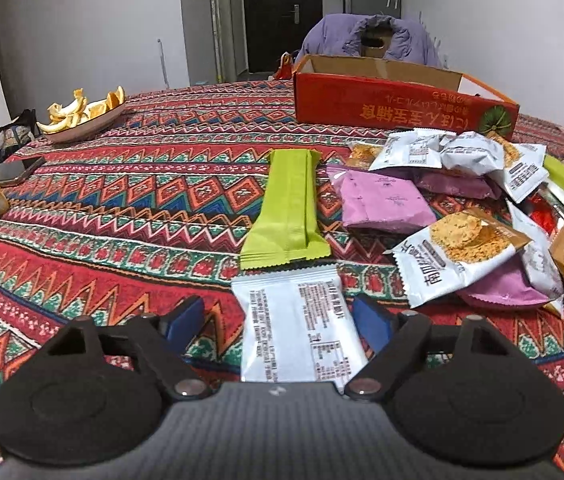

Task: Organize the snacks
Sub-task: 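Reach both tools to the pile and grasp white packets, then carry both held white packets over the cardboard box and release them inside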

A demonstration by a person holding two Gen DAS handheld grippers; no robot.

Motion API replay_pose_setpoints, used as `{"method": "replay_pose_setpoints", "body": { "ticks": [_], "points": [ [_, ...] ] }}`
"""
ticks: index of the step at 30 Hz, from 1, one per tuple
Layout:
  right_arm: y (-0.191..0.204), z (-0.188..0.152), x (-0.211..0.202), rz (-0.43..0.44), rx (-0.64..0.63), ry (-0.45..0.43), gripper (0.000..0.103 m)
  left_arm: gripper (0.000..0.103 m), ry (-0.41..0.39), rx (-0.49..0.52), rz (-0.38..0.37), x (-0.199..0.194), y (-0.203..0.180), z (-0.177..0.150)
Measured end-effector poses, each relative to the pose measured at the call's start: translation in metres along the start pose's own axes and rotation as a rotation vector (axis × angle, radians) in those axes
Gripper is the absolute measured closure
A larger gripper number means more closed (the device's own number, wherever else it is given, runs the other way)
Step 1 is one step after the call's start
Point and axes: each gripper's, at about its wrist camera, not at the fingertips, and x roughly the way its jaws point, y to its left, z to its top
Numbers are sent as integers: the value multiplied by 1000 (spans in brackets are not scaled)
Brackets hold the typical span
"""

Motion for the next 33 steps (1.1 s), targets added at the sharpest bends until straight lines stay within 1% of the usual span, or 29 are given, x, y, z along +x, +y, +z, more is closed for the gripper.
{"method": "replay_pose_setpoints", "body": {
  "ticks": [1, 2, 4, 5, 9, 14, 18, 22, 25, 29, 33],
  "points": [
    [2, 0, 3, 7, -4, 7, 45, 31, 0, -4, -12, 0, 0, 0],
    [2, -1, 3, 2, -7, 5, 46, 41, 1, -4, -27, -1, 0, 1],
    [5, 0, 2, -2, -13, 7, 48, 50, 2, 10, -32, -5, -3, 1],
    [6, 0, -1, -2, -10, 8, 49, 52, 3, 17, -27, -7, -5, 1],
    [2, -3, -11, 5, 39, 0, 51, 54, -8, 49, -26, -16, -8, -5],
    [0, -10, -32, 44, 141, -35, 52, 55, -58, 85, -8, -38, -9, -13],
    [2, -13, -53, 73, 191, -54, 52, 55, -91, 75, -30, -61, -3, -14],
    [-4, -12, -74, 131, 292, -87, 52, 55, -130, 71, -29, -81, 0, -15],
    [-8, -7, -88, 138, 326, -119, 52, 55, -152, 63, -25, -94, 4, -10],
    [-15, 3, -99, 152, 346, -166, 51, 55, -191, 47, -45, -109, 11, 4],
    [-28, 15, -101, 130, 377, -185, 51, 55, -232, 48, -45, -115, 12, 21]
  ]
}}
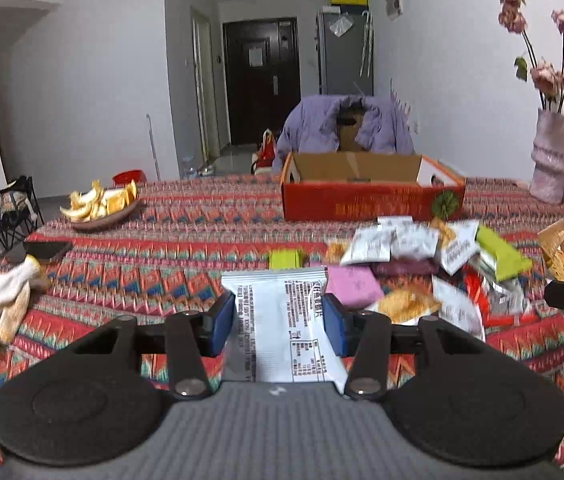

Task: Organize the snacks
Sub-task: 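Carry both held white packets over the cardboard box and release them inside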

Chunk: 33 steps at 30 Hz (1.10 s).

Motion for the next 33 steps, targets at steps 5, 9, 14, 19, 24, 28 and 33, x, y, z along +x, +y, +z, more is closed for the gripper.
{"method": "replay_pose_setpoints", "body": {
  "ticks": [5, 9, 14, 19, 24, 28, 33],
  "points": [
    [-13, 25, 8, -8, 15, -25, 51, 55, -5, -10, -40, 14, 4, 24],
    [-27, 48, 22, -26, 9, -45, 51, 55, -27, -1, -56, 31, 4, 45],
    [-45, 77, 47, -34, 19, -65, 51, 55, -46, -6, -95, 60, 7, 78],
    [-69, 113, 83, 7, 65, -57, 51, 55, -69, 15, -88, 95, 5, 111],
    [-86, 152, 123, 21, 69, -52, 51, 55, -71, 32, -79, 143, -1, 146],
    [-104, 180, 168, 28, 102, -29, 51, 55, -47, 30, -74, 190, -5, 175],
    [-119, 213, 235, 0, 76, -1, 51, 55, -9, 20, -103, 253, -13, 214]
  ]
}}
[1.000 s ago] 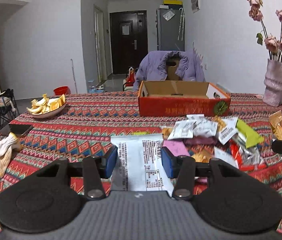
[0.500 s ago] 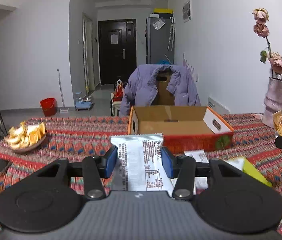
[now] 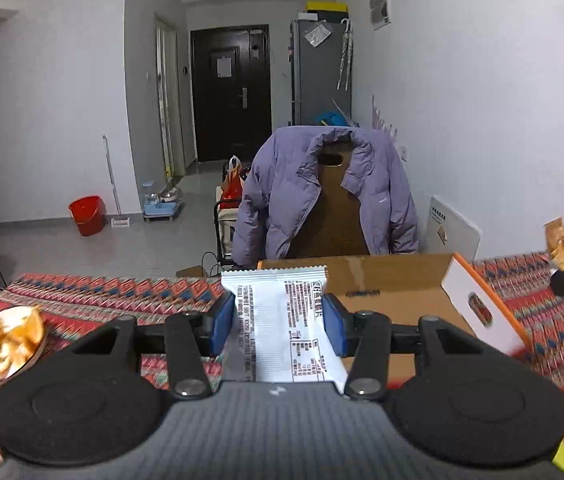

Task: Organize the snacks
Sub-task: 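Carry both held white packets over the cardboard box and release them inside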

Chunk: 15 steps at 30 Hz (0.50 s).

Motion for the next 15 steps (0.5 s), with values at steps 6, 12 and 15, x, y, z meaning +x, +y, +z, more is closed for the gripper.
{"method": "replay_pose_setpoints", "body": {
  "ticks": [6, 12, 15],
  "points": [
    [-33, 33, 109, -64, 57, 130, 51, 54, 11, 34, -39, 88, -8, 29],
    [-65, 34, 202, -142, 107, 306, 51, 54, 177, 11, -36, 190, -11, 34],
    [-68, 31, 234, -190, 53, 368, 50, 54, 265, 15, -8, 223, -12, 29]
  ]
}}
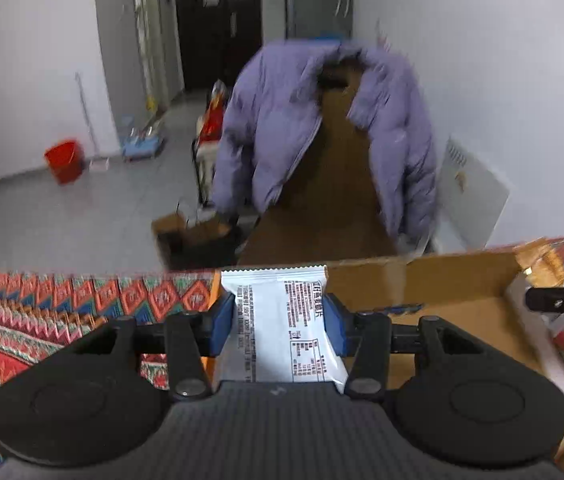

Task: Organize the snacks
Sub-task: 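Carry both held white packets over the cardboard box and release them inside, then move both tools back from the box toward the snack pile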

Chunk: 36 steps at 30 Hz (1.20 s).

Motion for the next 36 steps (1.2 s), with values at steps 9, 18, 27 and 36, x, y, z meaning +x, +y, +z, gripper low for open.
{"method": "replay_pose_setpoints", "body": {
  "ticks": [9, 18, 27, 36],
  "points": [
    [21, 3, 34, -101, -121, 71, 44, 41, 122, 13, 19, 50, -3, 0],
    [18, -2, 8, -59, -108, 122, 21, 13, 173, 0, -32, 18, -3, 9],
    [27, -10, -72, -54, -153, 88, 14, 5, 229, -2, -74, -59, 3, 2],
    [33, -51, -154, -17, -129, 23, 12, 3, 155, 10, -77, -161, 0, -28]
  ]
}}
